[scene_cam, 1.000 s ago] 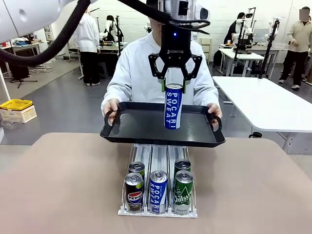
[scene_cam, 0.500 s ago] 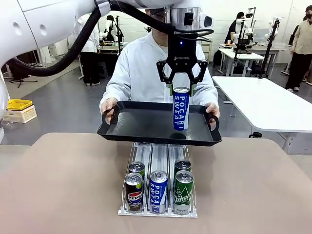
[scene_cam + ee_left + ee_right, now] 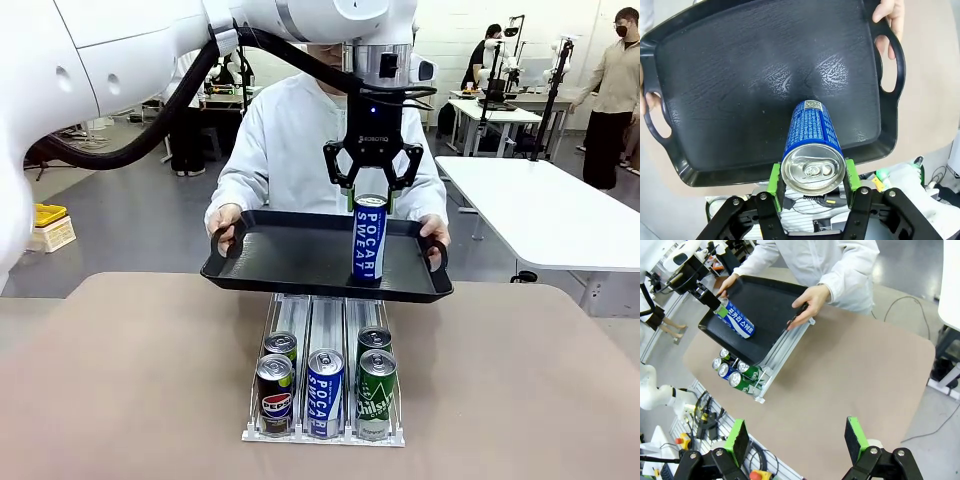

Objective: Retrieve and hand over the desired beverage to the person.
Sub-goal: Place the picked can on the Handle tray extended by the person.

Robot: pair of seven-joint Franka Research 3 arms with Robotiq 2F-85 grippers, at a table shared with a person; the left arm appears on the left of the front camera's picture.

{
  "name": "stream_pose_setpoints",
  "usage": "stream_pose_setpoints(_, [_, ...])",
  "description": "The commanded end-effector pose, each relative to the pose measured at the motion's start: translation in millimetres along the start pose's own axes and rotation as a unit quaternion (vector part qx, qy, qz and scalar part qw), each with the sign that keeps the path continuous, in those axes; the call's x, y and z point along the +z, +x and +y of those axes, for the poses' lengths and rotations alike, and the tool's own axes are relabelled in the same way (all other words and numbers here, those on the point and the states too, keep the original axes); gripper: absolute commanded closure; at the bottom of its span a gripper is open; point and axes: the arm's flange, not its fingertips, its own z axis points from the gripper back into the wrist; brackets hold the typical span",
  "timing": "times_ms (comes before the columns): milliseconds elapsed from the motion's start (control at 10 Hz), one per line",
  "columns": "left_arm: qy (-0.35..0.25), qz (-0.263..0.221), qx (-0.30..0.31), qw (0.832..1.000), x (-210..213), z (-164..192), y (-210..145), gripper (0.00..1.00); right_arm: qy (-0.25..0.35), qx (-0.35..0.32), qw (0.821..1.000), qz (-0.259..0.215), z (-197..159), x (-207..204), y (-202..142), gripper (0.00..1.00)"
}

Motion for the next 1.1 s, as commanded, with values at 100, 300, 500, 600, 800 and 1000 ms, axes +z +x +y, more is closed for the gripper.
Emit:
stream_pose_setpoints(100, [0.010, -0.002, -0.022, 1.000, 14.4, -8.7, 12.5, 0.00, 0.008, 0.003, 1.000, -0.006, -0.3, -1.5, 1.9, 0.00])
stream_pose_setpoints(300, [0.008, 0.000, -0.024, 1.000, 13.3, -8.3, 11.3, 0.00, 0.008, 0.003, 1.000, -0.006, -0.3, -1.5, 1.9, 0.00])
stream_pose_setpoints(500, [0.007, 0.000, -0.024, 1.000, 13.5, -7.5, 10.6, 0.00, 0.008, 0.003, 1.000, -0.006, -0.3, -1.5, 1.9, 0.00])
stream_pose_setpoints(600, [0.007, 0.002, -0.025, 1.000, 13.8, -7.2, 10.5, 0.00, 0.008, 0.003, 1.000, -0.006, -0.3, -1.5, 1.9, 0.00])
stream_pose_setpoints(800, [0.006, 0.006, -0.025, 1.000, 14.0, -7.0, 11.2, 0.00, 0.008, 0.003, 1.000, -0.006, -0.3, -1.5, 1.9, 0.00])
stream_pose_setpoints(1000, [0.002, 0.008, -0.021, 1.000, 18.7, -5.3, 7.0, 0.00, 0.008, 0.003, 1.000, -0.006, -0.3, -1.5, 1.9, 0.00])
